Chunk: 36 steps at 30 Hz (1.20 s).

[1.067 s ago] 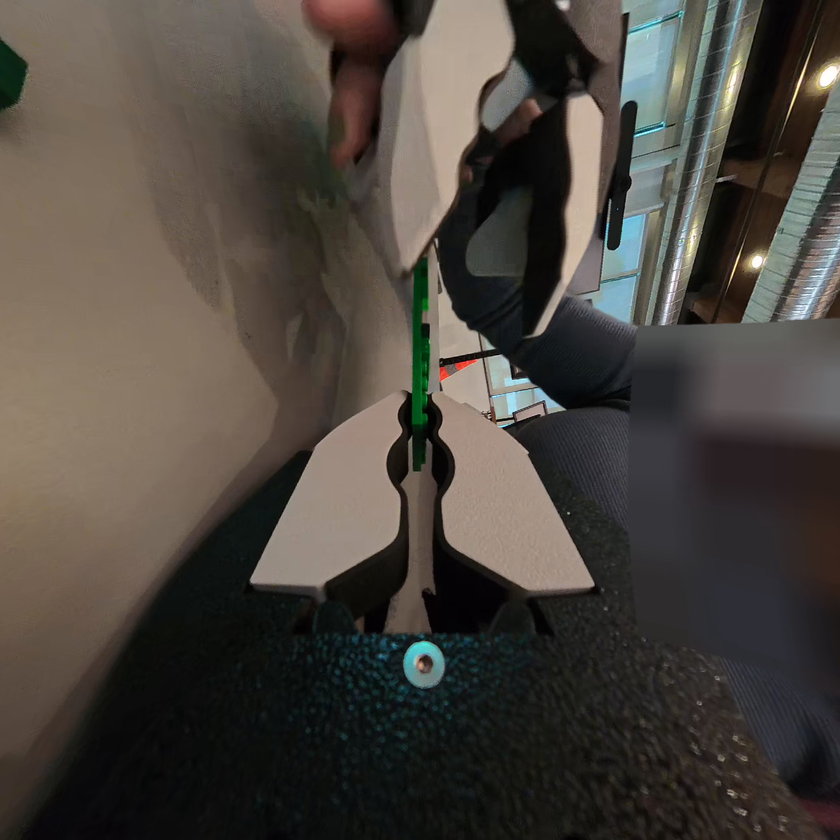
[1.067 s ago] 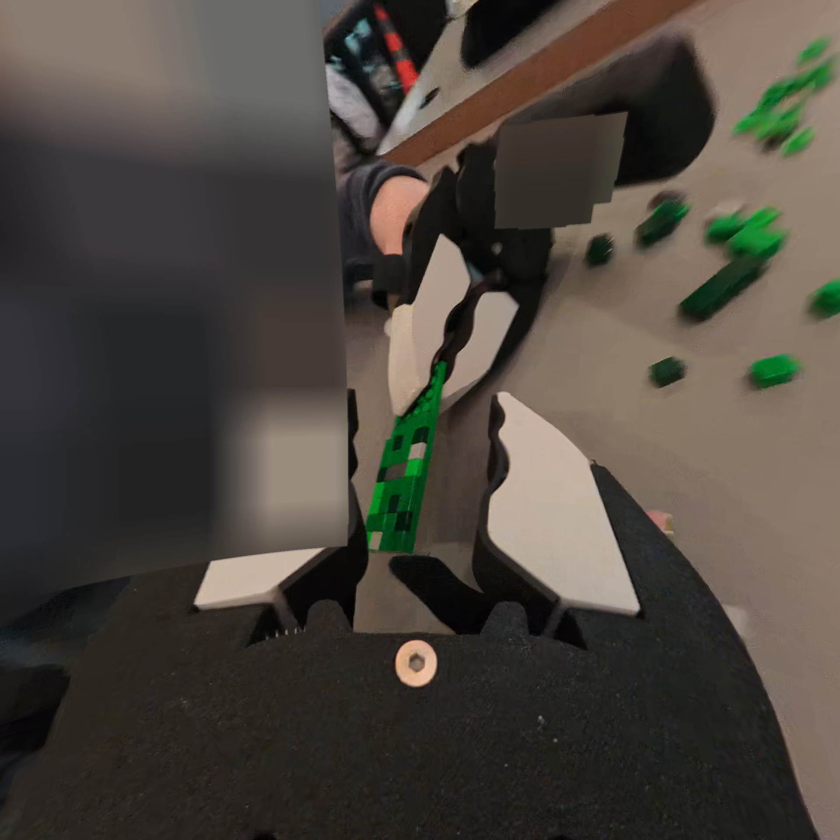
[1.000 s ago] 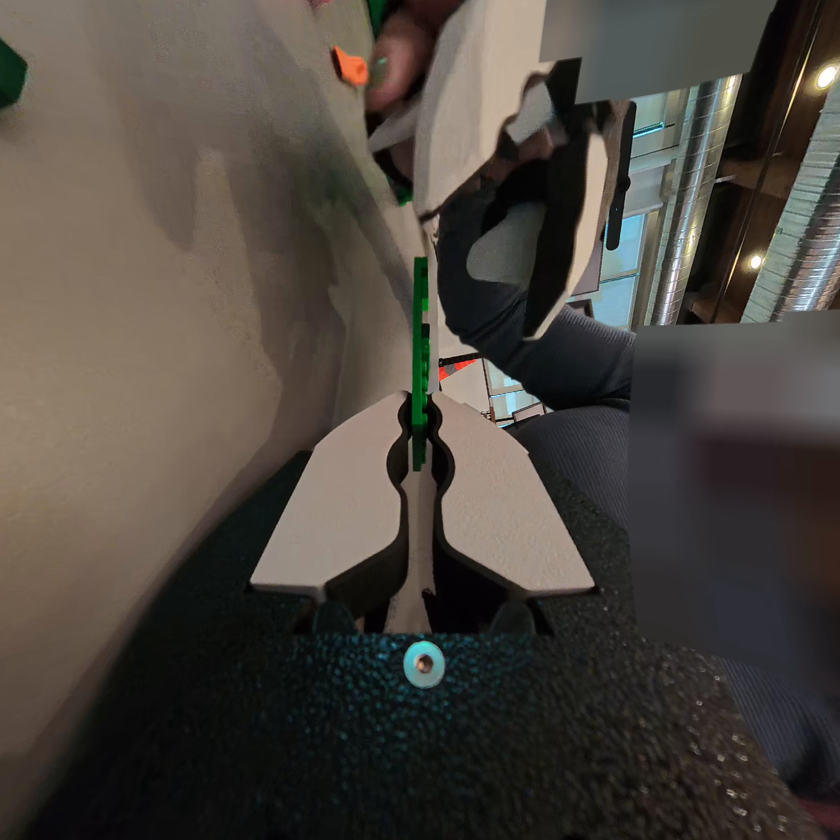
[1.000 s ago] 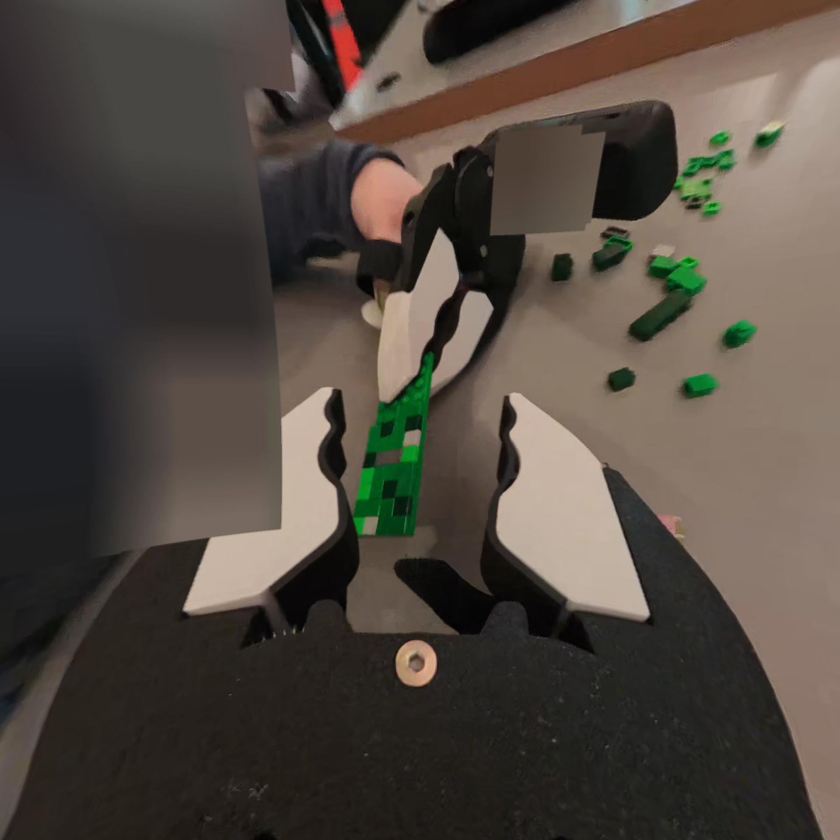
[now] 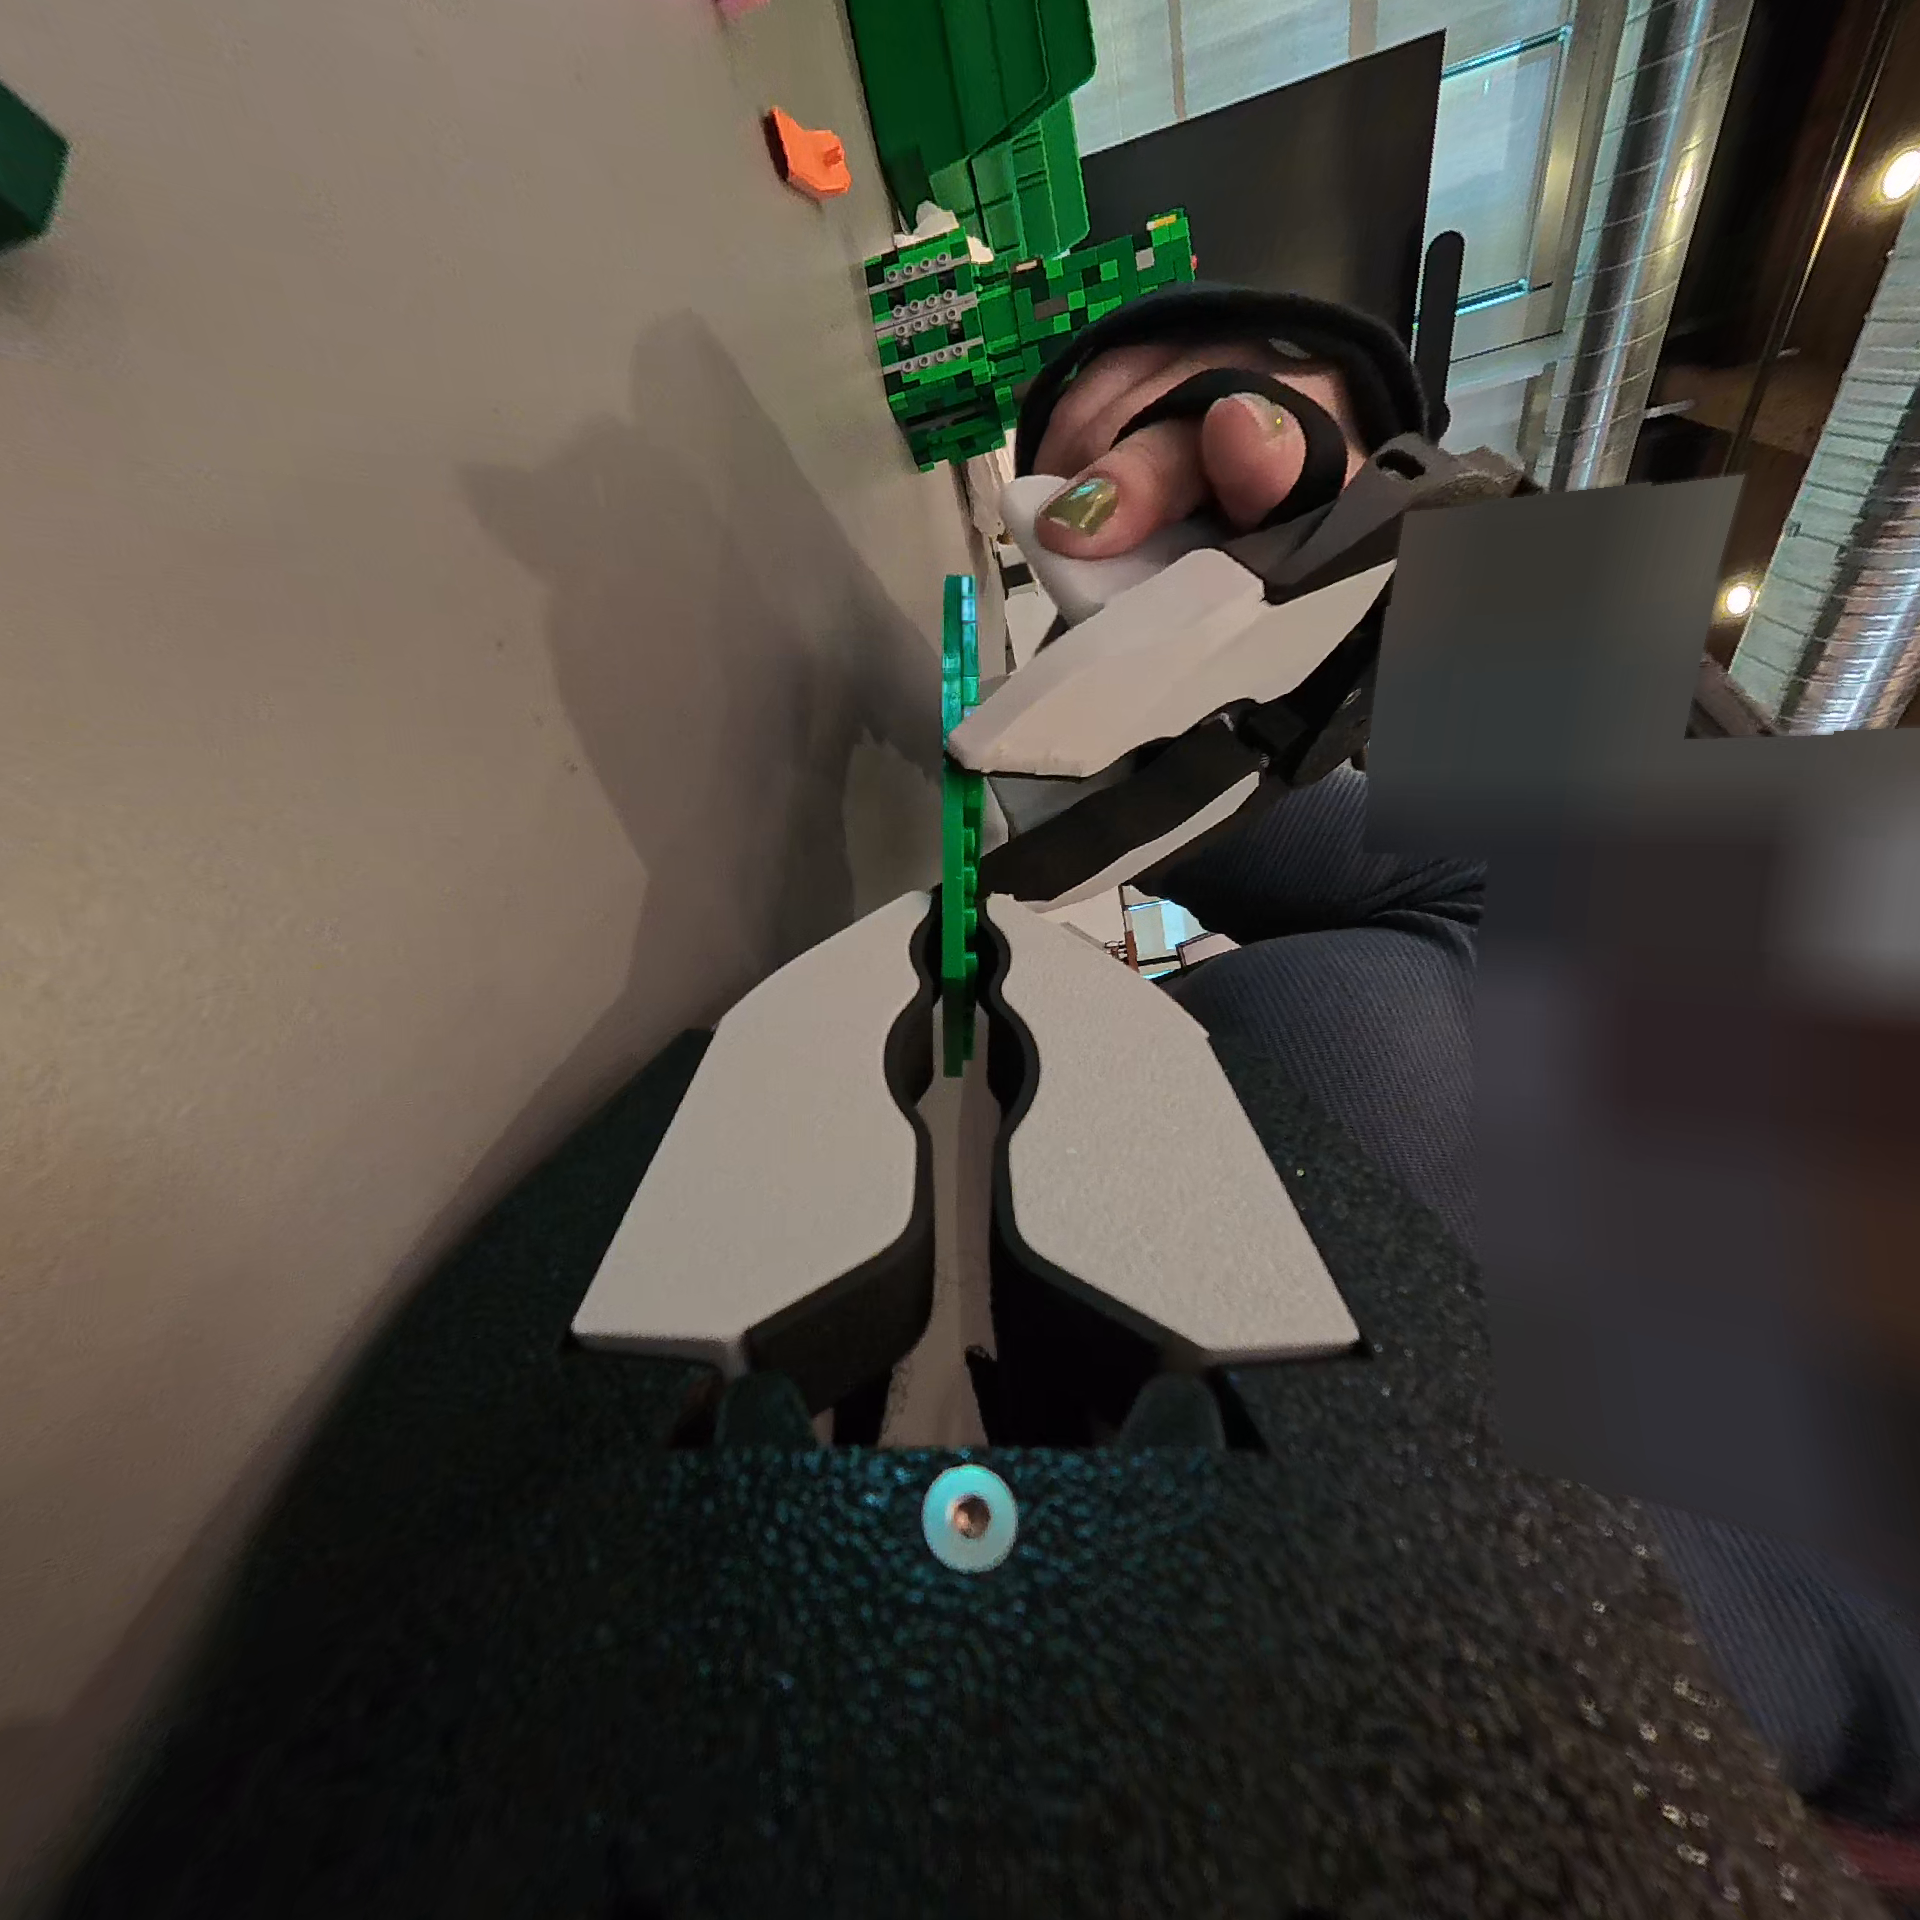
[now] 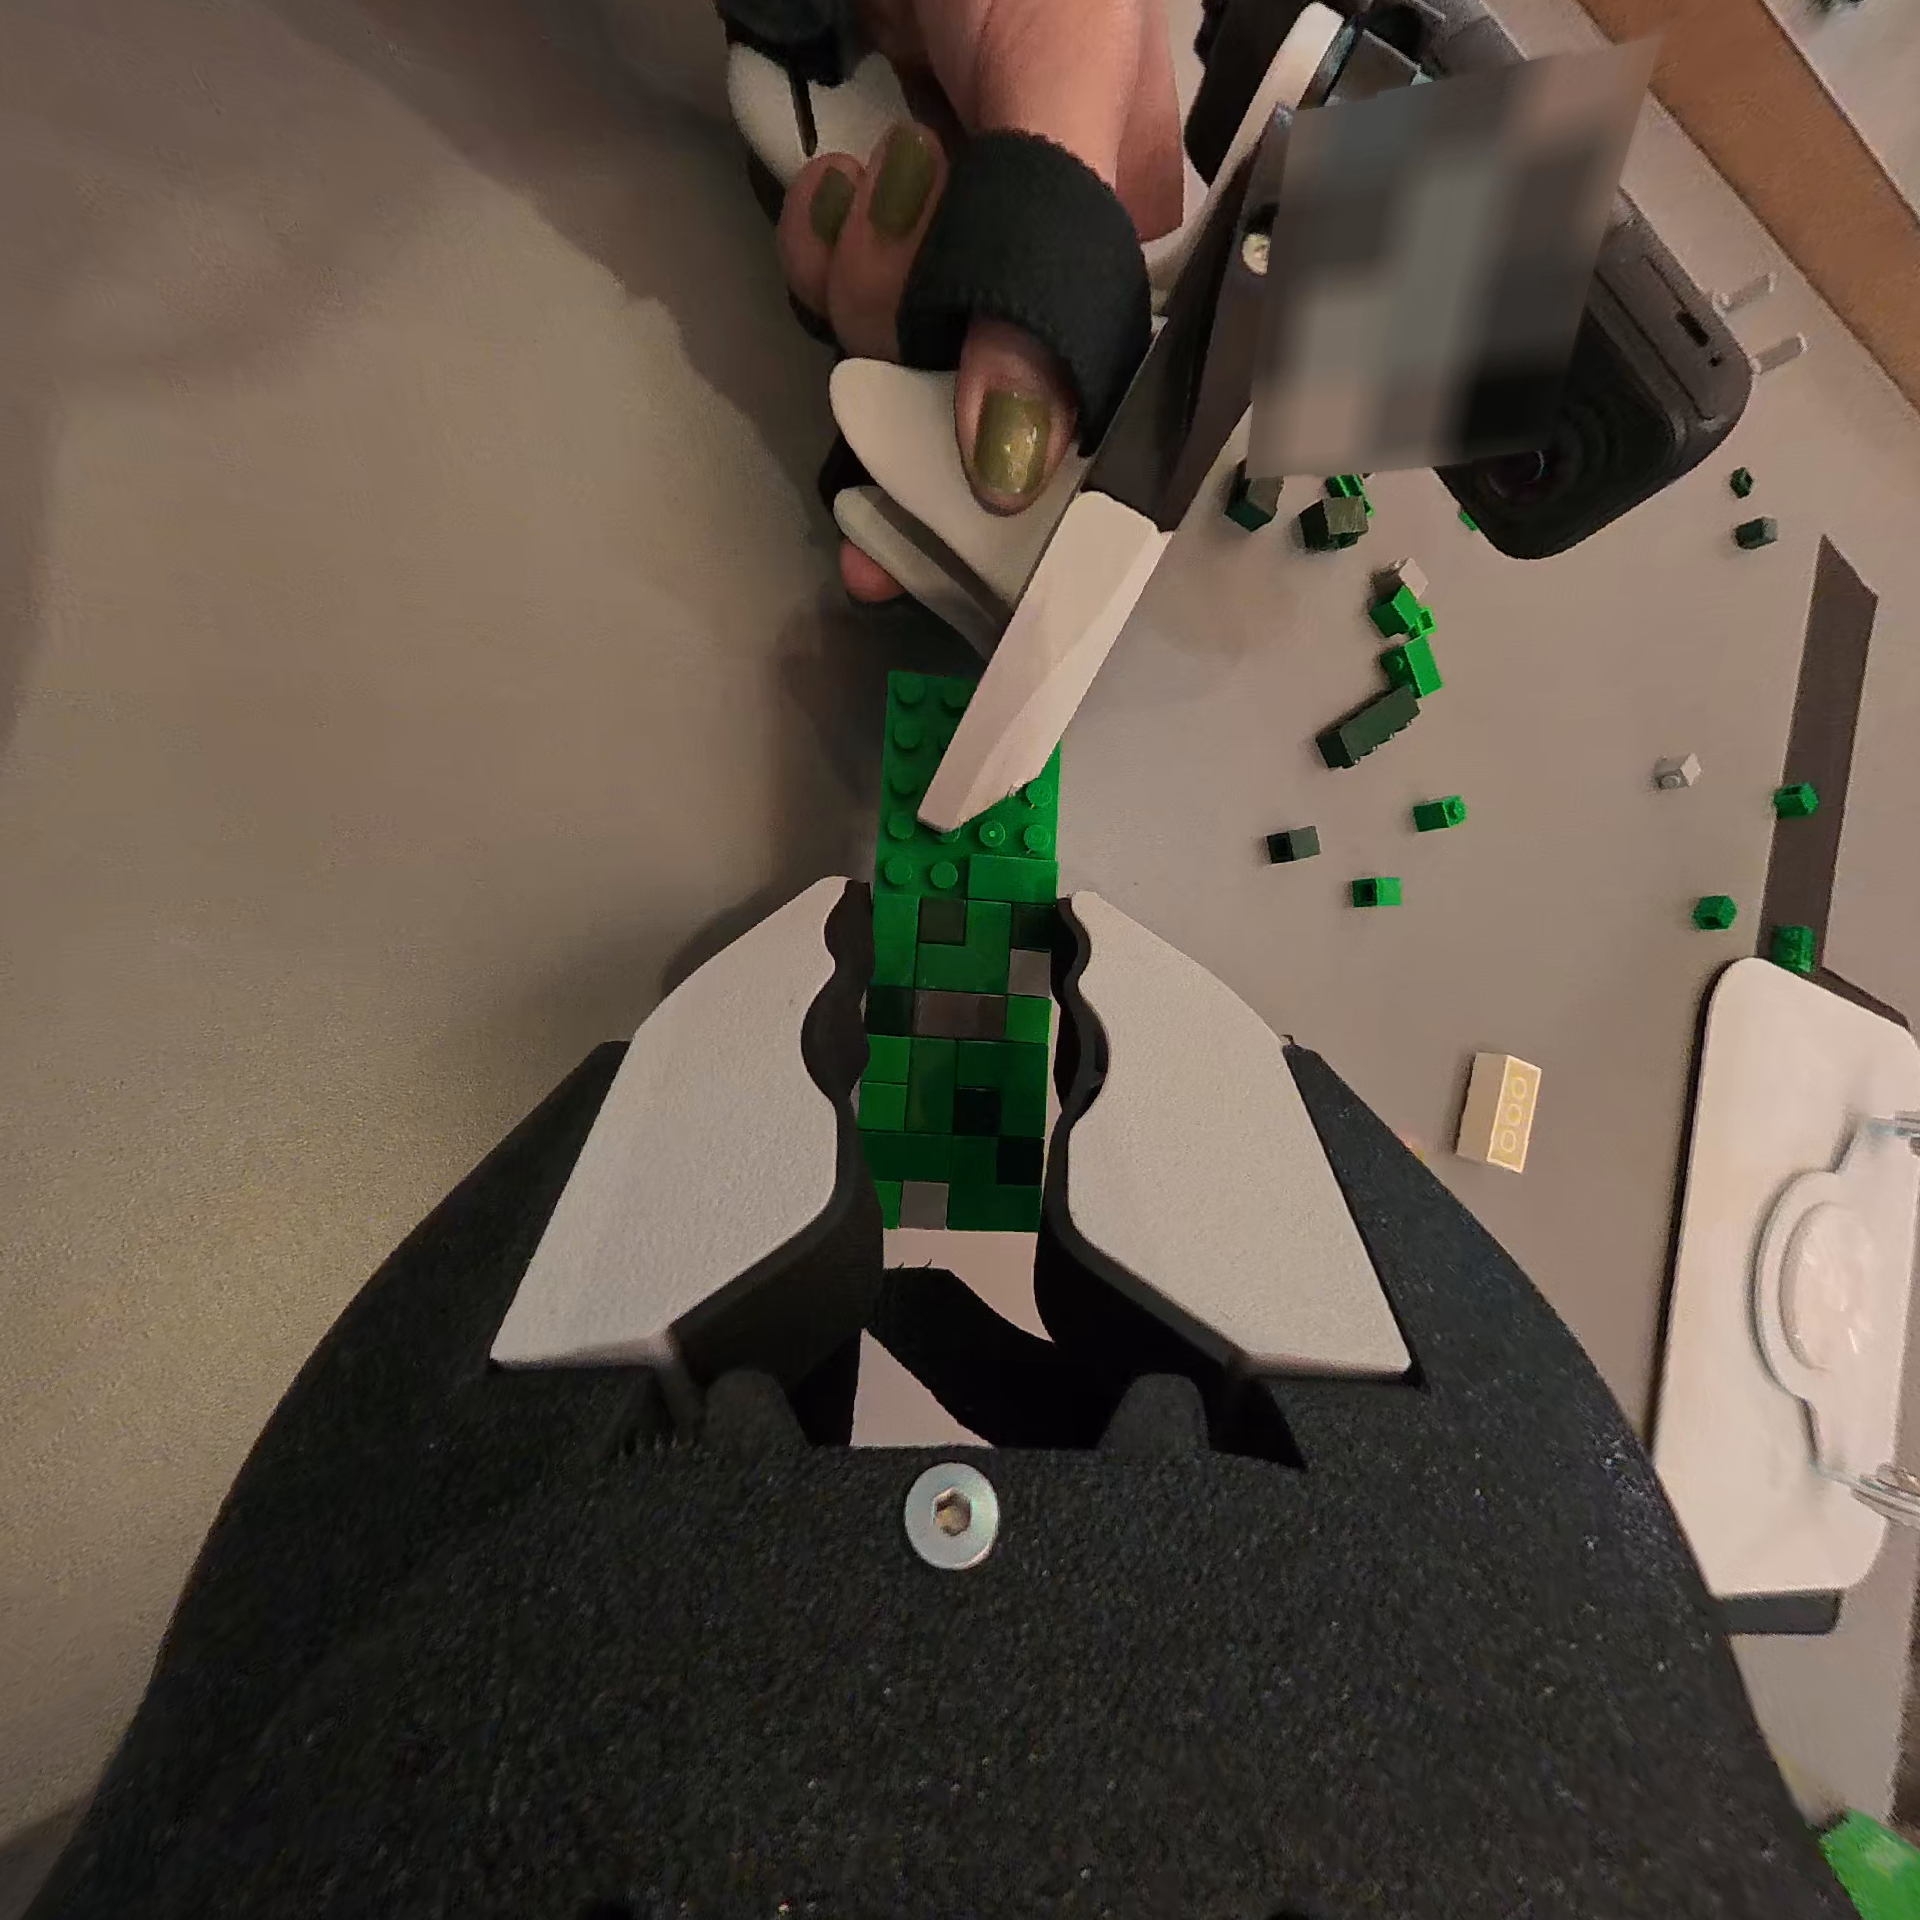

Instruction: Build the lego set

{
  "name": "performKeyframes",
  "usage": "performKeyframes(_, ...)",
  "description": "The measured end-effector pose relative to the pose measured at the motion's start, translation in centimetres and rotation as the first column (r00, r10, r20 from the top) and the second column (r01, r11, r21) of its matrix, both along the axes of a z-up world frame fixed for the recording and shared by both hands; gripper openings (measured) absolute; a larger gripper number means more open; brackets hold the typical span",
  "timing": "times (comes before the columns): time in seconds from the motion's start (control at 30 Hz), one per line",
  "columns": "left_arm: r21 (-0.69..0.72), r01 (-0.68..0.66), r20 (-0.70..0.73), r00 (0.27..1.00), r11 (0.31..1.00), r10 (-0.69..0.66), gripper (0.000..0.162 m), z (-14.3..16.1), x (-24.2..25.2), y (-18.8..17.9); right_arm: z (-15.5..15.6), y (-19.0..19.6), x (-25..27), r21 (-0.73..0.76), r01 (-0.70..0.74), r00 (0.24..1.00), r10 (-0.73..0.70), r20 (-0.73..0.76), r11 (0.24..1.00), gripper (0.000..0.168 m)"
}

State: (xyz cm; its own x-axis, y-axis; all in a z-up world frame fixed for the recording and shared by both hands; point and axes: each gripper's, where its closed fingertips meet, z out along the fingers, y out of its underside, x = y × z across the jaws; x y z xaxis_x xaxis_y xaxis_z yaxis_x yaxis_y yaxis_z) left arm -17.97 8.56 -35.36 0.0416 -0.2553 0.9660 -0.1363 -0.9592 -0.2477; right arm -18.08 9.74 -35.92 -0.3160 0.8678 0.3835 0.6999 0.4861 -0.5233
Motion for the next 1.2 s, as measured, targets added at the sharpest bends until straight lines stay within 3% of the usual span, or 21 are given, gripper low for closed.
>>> performKeyframes(0.13,-0.006,-0.005,0.018,1.000,1.000,0.005,0.004,0.2,0.0,0.1,0.3,0.0,0.1,-0.056,0.050,0.997,-0.054,-0.060,0.997,0.035)
performKeyframes(0.2,-0.004,-0.006,0.012,1.000,1.000,0.006,0.004,0.1,0.0,0.1,-0.4,0.0,1.0,-0.097,0.095,0.995,-0.095,-0.001,0.991,0.038)
performKeyframes(0.33,-0.005,-0.006,0.014,1.000,1.000,0.006,0.004,0.2,0.0,0.1,-1.0,0.9,2.2,-0.035,0.121,0.992,-0.120,0.025,0.992,0.043)
performKeyframes(0.37,-0.005,-0.004,0.013,1.000,1.000,0.004,0.004,0.2,0.0,0.0,-0.9,1.1,2.2,-0.018,0.119,0.993,-0.119,0.017,0.993,0.037)
performKeyframes(0.47,-0.003,-0.008,0.031,0.999,1.000,0.008,0.005,0.4,0.1,0.0,-0.7,1.0,2.2,-0.069,0.118,0.993,-0.117,0.017,0.991,0.037)
performKeyframes(0.5,0.007,-0.019,0.060,0.998,1.000,0.018,0.008,1.0,0.0,0.1,-0.4,1.2,2.1,-0.086,0.117,0.993,-0.118,0.001,0.989,0.037)
performKeyframes(0.57,0.063,-0.081,0.115,0.991,0.995,0.073,0.037,2.3,-0.4,0.5,0.3,1.5,2.3,-0.120,0.121,0.992,-0.125,-0.019,0.985,0.037)
performKeyframes(0.63,0.210,-0.178,0.103,0.982,0.961,0.159,0.059,3.0,-1.2,1.3,1.0,2.0,2.6,-0.144,0.125,0.991,-0.131,-0.038,0.982,0.037)
performKeyframes(0.7,0.438,-0.274,0.026,0.956,0.856,0.293,0.068,2.7,-2.4,2.5,1.4,2.4,2.9,-0.170,0.131,0.990,-0.139,-0.035,0.977,0.037)
performKeyframes(0.77,0.726,-0.273,-0.066,0.886,0.631,0.460,0.078,2.5,-3.9,4.0,1.6,2.6,3.1,-0.207,0.140,0.989,-0.146,-0.013,0.968,0.037)
performKeyframes(0.83,0.947,-0.070,-0.153,0.763,0.314,0.629,0.079,2.4,-5.5,5.1,1.6,2.9,2.9,-0.240,0.149,0.988,-0.151,0.007,0.959,0.037)
performKeyframes(0.87,0.982,0.077,-0.178,0.699,0.175,0.693,0.078,2.5,-6.0,5.3,1.6,3.1,2.8,-0.254,0.156,0.987,-0.157,0.014,0.955,0.037)
performKeyframes(0.93,0.942,0.336,-0.219,0.653,-0.019,0.725,0.076,2.3,-5.4,4.9,1.7,3.2,2.3,-0.291,0.155,0.988,-0.156,0.019,0.944,0.037)
performKeyframes(1.07,0.756,0.613,-0.219,0.567,-0.229,0.794,0.072,1.5,-4.4,5.0,1.8,2.9,1.2,-0.349,0.138,0.990,-0.138,0.025,0.927,0.037)
performKeyframes(1.2,0.605,0.736,-0.193,0.506,-0.305,0.840,0.048,1.5,-3.9,5.2,1.8,2.7,0.4,-0.353,0.128,0.992,-0.125,0.031,0.927,0.037)
